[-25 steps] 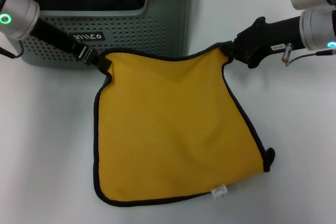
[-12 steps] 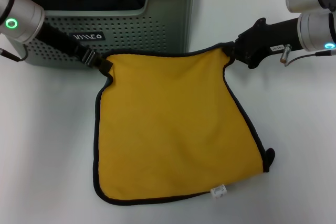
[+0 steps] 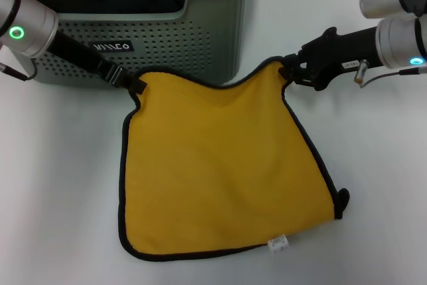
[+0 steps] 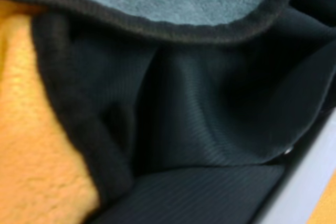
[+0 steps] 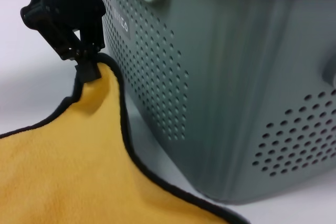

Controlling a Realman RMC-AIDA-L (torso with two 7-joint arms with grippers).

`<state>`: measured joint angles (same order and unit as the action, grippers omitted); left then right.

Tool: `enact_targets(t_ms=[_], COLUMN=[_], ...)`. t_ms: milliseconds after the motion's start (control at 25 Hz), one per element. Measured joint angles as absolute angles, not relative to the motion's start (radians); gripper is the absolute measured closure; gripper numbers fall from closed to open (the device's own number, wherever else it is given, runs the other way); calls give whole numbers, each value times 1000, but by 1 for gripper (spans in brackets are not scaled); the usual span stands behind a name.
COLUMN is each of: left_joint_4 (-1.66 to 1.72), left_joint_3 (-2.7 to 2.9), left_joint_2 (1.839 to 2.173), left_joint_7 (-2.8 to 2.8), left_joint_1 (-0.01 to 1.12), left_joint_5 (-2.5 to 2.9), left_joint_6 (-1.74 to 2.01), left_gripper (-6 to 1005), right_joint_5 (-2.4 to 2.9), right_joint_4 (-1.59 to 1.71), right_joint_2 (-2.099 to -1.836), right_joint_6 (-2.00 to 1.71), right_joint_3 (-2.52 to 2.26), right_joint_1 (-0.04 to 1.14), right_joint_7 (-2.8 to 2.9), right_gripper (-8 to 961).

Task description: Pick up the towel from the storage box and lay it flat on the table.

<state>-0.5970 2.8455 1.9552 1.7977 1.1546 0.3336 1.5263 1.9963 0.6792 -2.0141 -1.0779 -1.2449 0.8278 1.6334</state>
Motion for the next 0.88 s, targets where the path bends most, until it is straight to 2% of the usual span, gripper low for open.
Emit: enact_targets(t_ms=[160, 240, 280, 480, 720, 880], left_joint_4=[-603, -604, -611, -686, -793, -762], left_joint_3=[2846, 2845, 2846, 2845, 2846, 2846], left_joint_2=[1957, 1957, 1952, 1949, 1958, 1987], left_joint_7=[1800, 1800, 1797, 1767, 1570, 1366], left_joint_1=[1154, 1152, 1148, 1143, 1093, 1013], left_joint_5=[331, 328, 322, 273, 114, -30], left_joint_6=[1525, 1525, 1531, 1614, 1936, 2041], left_gripper=[923, 768, 691, 545, 421, 420], right_joint_5=[1995, 1991, 1991, 1990, 1931, 1766], right_joint_4=[721, 775, 793, 904, 972, 958], right_joint_2=[-2014, -2014, -2014, -2014, -2013, -2008], right_joint_6=[-1074, -1072, -1071, -1071, -1284, -1648], right_joint_3=[-1239, -1233, -1231, -1199, -1042, -902], right_joint_1=[791, 757, 747, 673, 586, 496], right_joint_7=[1634, 1642, 1647, 1678, 1629, 1397], right_gripper=[822, 596, 560, 379, 255, 172])
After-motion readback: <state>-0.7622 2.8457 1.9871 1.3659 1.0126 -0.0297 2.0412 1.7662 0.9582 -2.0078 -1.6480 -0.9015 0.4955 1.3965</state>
